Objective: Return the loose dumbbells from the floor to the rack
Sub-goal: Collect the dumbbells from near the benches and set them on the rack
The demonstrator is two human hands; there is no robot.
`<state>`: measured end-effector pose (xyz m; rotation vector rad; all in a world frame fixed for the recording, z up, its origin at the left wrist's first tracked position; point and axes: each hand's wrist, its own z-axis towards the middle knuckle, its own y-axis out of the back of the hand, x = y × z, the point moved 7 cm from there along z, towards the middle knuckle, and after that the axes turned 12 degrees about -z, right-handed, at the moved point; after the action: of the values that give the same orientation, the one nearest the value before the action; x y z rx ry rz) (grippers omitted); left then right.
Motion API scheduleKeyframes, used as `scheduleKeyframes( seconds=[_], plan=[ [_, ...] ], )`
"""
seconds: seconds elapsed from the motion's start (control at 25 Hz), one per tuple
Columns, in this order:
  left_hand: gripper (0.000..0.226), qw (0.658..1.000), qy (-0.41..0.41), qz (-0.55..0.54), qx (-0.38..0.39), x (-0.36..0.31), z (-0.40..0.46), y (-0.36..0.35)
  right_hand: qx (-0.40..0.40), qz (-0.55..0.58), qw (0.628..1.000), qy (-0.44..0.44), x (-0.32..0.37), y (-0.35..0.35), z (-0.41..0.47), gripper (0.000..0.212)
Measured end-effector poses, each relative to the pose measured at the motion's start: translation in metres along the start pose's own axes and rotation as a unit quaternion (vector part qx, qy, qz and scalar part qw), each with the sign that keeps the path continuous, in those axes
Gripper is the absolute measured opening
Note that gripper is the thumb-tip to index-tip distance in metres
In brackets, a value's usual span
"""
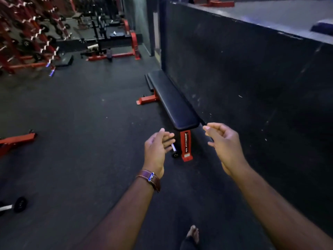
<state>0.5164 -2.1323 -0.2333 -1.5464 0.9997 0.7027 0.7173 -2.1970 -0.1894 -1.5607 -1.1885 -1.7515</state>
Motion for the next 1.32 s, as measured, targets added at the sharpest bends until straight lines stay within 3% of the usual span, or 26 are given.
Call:
scheduleKeyframes(
  seconds=[0.32,0.56,0.88,1.0,1.32],
  plan=[
    [0.026,0.987,0.074,-0.018,-0.145,0.072,0.217,0.021,0.106,-0.055,0.989,-0.083,-0.068,-0.143,0.231,0.022],
    [0.025,0.967,0.150,-0.016,-0.207,0.162,0.365,0.058,0.168,-0.113,0.970,-0.134,-0.167,-0.254,0.366,0.022],
    [0.026,0.902,0.320,0.027,-0.289,0.347,0.557,0.154,0.208,-0.224,0.916,-0.259,-0.414,-0.407,0.528,0.040],
    [0.033,0.872,0.377,0.004,-0.311,0.450,0.607,0.193,0.208,-0.264,0.902,-0.270,-0.523,-0.450,0.573,0.034],
    [0.054,0.827,0.462,-0.070,-0.313,0.698,0.696,0.222,0.148,-0.296,0.889,-0.316,-0.750,-0.498,0.650,0.035]
  ],
)
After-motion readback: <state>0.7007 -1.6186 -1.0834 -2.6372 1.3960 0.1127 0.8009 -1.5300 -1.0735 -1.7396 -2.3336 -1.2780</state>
